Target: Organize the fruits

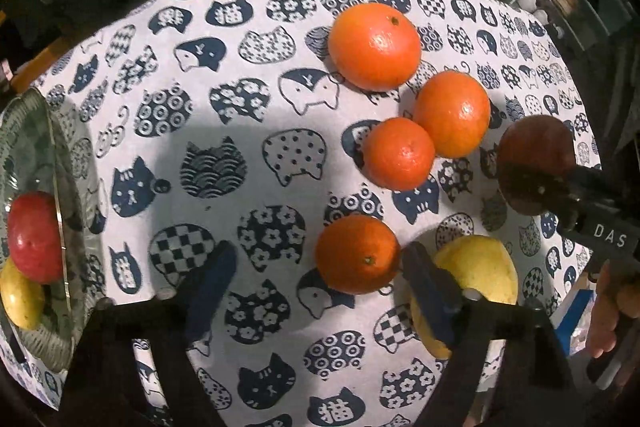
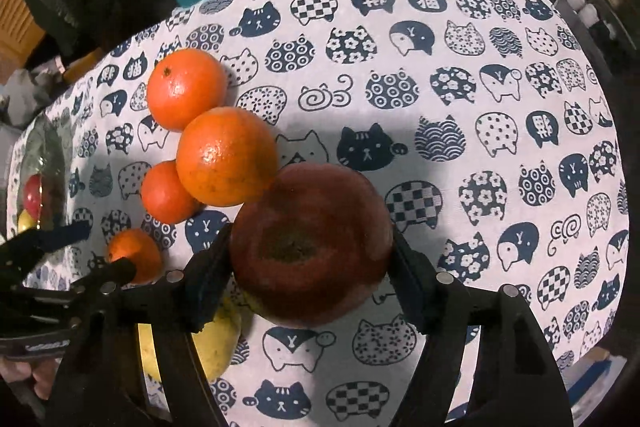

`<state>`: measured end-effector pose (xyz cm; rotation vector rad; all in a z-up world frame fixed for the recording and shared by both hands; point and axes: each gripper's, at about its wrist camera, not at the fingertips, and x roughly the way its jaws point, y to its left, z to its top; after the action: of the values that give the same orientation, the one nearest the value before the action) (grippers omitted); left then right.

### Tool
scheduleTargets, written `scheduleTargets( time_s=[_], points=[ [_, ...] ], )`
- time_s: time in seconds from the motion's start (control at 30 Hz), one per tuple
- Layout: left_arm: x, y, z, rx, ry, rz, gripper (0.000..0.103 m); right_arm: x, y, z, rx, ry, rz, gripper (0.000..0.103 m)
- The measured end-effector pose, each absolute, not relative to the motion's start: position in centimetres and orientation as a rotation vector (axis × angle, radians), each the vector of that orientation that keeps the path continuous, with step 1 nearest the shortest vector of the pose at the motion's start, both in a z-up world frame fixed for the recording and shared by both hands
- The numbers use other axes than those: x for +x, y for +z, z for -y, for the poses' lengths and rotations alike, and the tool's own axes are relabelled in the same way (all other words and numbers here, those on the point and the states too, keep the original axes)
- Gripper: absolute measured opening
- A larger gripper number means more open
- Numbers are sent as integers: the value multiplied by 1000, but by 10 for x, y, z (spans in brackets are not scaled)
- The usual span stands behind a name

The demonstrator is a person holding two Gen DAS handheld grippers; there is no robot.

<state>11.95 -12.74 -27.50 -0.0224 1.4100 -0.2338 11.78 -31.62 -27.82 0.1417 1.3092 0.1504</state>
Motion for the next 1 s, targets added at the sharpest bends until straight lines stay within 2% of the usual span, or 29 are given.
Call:
scheduleTargets(
  time_s=[0.13,0.2,0.27,0.57,1.0],
  points=[
    [116,-278,136,-19,-268,-1421,68,115,-275,320,140,151,-1307,72],
    [115,-277,139,-30,-292,-1420,54,115,-274,318,138,155,-1306,72],
    [114,-275,141,-40,-314,-1413,46,112,-273,316,132,158,-1302,72],
    [113,-266,140,27,-290,-1363,43,105,-259,303,65,179,-1251,72],
    [114,-226,128,38,-253,-1221,43,99,-224,284,-4,204,-1138,72]
  ],
)
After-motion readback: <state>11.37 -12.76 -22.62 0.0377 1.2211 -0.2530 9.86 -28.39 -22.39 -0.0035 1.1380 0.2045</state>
